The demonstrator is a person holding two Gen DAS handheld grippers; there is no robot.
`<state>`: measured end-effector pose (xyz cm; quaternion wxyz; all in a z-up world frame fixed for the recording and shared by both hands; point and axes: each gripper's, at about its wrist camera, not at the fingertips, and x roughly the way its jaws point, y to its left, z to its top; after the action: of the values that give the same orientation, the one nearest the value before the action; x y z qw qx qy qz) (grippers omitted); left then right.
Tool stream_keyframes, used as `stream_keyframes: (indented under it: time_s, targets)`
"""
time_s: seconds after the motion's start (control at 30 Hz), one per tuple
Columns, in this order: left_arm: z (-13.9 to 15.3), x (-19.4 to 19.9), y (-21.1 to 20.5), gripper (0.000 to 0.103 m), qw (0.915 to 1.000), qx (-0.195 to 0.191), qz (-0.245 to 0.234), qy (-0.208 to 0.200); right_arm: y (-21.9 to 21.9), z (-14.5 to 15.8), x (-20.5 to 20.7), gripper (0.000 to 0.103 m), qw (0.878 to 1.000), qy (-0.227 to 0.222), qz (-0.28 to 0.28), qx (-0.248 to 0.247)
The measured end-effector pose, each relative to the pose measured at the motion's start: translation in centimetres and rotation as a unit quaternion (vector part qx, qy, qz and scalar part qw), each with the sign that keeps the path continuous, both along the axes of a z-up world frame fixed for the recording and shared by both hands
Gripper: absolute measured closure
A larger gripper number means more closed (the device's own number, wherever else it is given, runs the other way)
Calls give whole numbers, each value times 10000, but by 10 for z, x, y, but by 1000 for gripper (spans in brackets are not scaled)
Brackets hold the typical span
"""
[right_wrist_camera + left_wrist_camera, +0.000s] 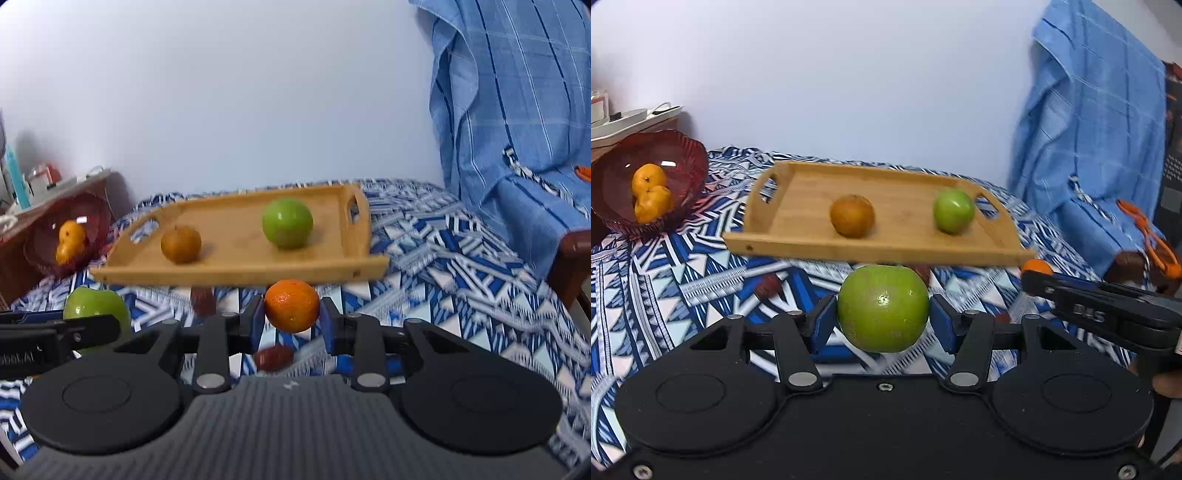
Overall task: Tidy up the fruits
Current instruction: 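Lower the apple onto the tray with the left tool while the right tool places the mandarin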
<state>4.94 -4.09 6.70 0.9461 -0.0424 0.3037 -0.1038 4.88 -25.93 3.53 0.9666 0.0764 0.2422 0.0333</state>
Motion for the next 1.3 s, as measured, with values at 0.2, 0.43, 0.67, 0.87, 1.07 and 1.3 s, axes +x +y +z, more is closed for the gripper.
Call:
stream_keyframes:
  time_s: [0.2, 0.43, 0.67, 0.87, 1.07, 1.3]
  targets:
    - [13, 39, 18, 51, 9994, 90, 312, -139, -11, 13, 33, 67, 9999, -101, 117, -12]
    - [16, 90, 33, 51, 9977, -4, 667, -110, -21, 8, 78, 67, 9998, 88, 147, 81]
    - [0, 134, 41, 51, 9950, 102, 990, -35, -21, 0, 102, 67, 9996, 166, 106, -180]
    - [-16, 154, 45, 51, 9933, 105, 1150, 87, -16, -6, 111, 67, 9990, 237, 215, -301]
    - [-25, 161, 40, 51, 9938, 170, 1097, 105, -14, -11, 118, 67, 9986, 352, 209, -334]
    - [-30, 166, 36, 51, 9937, 236, 1086, 118, -16, -15, 124, 67, 9983, 460, 142, -327]
